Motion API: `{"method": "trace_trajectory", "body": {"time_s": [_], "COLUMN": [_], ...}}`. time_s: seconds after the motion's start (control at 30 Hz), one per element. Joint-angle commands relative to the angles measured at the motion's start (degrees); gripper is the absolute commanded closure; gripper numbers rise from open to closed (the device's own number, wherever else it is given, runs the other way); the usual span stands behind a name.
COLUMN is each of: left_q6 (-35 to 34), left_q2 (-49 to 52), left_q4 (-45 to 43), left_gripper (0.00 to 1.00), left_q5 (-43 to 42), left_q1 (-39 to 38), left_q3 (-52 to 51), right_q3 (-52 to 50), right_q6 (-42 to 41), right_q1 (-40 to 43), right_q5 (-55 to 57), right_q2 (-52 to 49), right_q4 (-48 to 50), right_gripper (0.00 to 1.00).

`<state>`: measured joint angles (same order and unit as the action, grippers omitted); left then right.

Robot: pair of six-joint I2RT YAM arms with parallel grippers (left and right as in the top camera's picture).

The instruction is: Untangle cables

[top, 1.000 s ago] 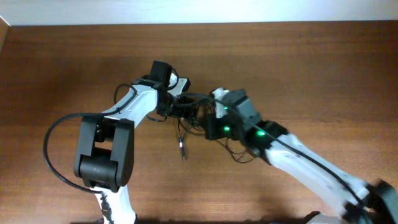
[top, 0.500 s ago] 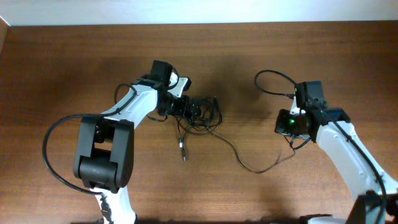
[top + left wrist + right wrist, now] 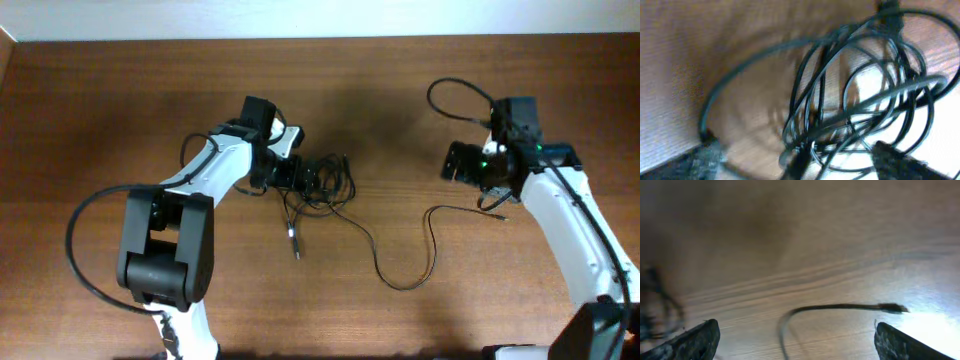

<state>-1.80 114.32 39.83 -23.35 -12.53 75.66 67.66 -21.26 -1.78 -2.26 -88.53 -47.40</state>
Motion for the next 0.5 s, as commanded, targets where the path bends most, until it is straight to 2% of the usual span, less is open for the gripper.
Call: {"method": "trace_trajectory", "body": {"time_s": [0.0, 0.07, 0.13, 0.2, 0.23, 0.33, 0.47], "left_q6": [-0.2, -1.5, -7.3, -9.7, -9.7, -9.7, -10.2], "left_q2": [-6.0, -8.5, -11.4, -12.8, -12.8, -11.6, -7.1], "left_q4": [1.8, 2.3, 2.7, 2.7, 2.7, 2.1, 0.1], "left_gripper": [0.29, 0.53, 0.57, 0.61, 0.62, 0.49, 0.47], "left_q5": [1.7, 1.9, 6.8, 10.3, 11.1, 16.3, 18.9], "left_q1": [0.6, 0.5, -0.1, -2.5, -4.1, -10.6, -16.7], "left_q3": [-0.1, -0.1, -0.1, -0.1, -0.1, -0.1, -0.1], "right_q3": [0.8, 0.8, 0.8, 0.8, 0.8, 0.8, 0.8], "right_q6": [-0.6, -0.6, -0.6, -0.6, -0.6, -0.6, -0.6], "right_q1": [0.3, 0.3, 0.3, 0.3, 0.3, 0.3, 0.3], "right_q5": [-4.7, -4.6, -4.6, -4.6, -4.6, -4.6, -4.6], "right_q2": [0.2, 0.1, 0.1, 0.1, 0.1, 0.1, 0.1], "right_q4": [-0.4, -0.4, -0.4, -0.4, -0.4, -0.4, -0.4], "right_gripper": [0.02, 0.02, 0.01, 0.02, 0.02, 0.01, 0.02]}}
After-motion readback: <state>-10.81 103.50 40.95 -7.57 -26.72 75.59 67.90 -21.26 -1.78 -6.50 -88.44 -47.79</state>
